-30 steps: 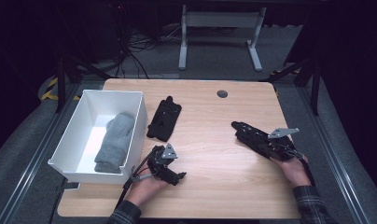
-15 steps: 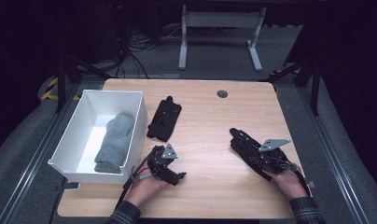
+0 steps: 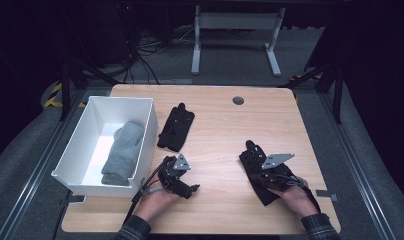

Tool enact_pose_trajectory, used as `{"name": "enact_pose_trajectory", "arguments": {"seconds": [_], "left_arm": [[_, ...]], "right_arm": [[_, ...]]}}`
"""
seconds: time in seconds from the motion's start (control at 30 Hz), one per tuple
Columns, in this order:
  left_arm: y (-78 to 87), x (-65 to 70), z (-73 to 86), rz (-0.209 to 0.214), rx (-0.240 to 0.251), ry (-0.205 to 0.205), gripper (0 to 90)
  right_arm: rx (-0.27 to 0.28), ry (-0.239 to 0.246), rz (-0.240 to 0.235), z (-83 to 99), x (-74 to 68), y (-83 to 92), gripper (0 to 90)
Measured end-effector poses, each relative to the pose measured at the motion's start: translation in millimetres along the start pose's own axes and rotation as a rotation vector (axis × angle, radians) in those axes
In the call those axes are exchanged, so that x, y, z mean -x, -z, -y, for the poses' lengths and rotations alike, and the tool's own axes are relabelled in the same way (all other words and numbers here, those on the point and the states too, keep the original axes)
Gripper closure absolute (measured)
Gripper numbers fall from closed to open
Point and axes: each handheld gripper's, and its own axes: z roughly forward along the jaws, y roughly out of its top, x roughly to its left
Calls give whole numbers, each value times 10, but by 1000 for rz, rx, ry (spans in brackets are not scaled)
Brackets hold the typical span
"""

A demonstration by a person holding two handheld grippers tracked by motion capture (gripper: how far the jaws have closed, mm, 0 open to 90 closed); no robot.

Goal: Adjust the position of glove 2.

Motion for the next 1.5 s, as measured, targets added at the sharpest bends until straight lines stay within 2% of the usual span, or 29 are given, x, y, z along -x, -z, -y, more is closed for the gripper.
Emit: {"name": "enact_pose_trajectory", "arguments": {"seconds": [0.23, 0.5, 0.57, 0.6, 0.63, 0.7, 0.73, 0.8, 0.83, 0.87, 1.0, 1.07, 1.3, 1.4, 1.47, 1.5], "left_arm": [[0, 0, 0, 0, 0, 0, 0], [0, 0, 0, 1, 0, 0, 0], [0, 0, 0, 0, 0, 0, 0], [-2, -2, -1, 0, 2, -2, 1], [0, 0, 0, 0, 0, 0, 0], [0, 0, 0, 1, 0, 0, 0], [-1, -2, -1, 0, 3, -2, 0], [0, 0, 0, -1, 0, 0, 0], [1, 1, 0, -1, 0, 1, 1], [1, 1, 0, -2, 0, 0, 1], [1, 2, 0, -2, 0, 1, 1], [1, 3, 1, -4, 0, 1, 1], [-1, 7, 0, -8, 2, 4, 1], [2, 10, -1, -17, 6, 15, 7], [31, 10, -9, -18, 15, 20, 75], [46, 5, -15, -19, 16, 20, 168]], "right_arm": [[8, 24, -49, -132, -118, -129, 900], [15, 53, -82, -249, -242, -242, 900], [23, 54, -79, -247, -247, -220, 899], [34, 54, -74, -242, -241, -192, 881], [47, 52, -71, -236, -235, -166, 825], [68, 44, -63, -227, -222, -128, 812], [84, 38, -56, -216, -205, -83, 805], [123, 14, -14, -150, -139, 39, 727], [137, -13, 11, -90, -81, 100, 651], [137, -13, 11, -90, -81, 100, 651], [153, -78, 95, 91, 84, 211, 493], [154, -112, 134, 204, 167, 253, 416], [132, -168, 235, 476, 319, 299, 302], [117, -195, 255, 547, 385, 288, 246], [117, -212, 266, 582, 423, 277, 214], [122, -222, 261, 591, 437, 274, 199]]}}
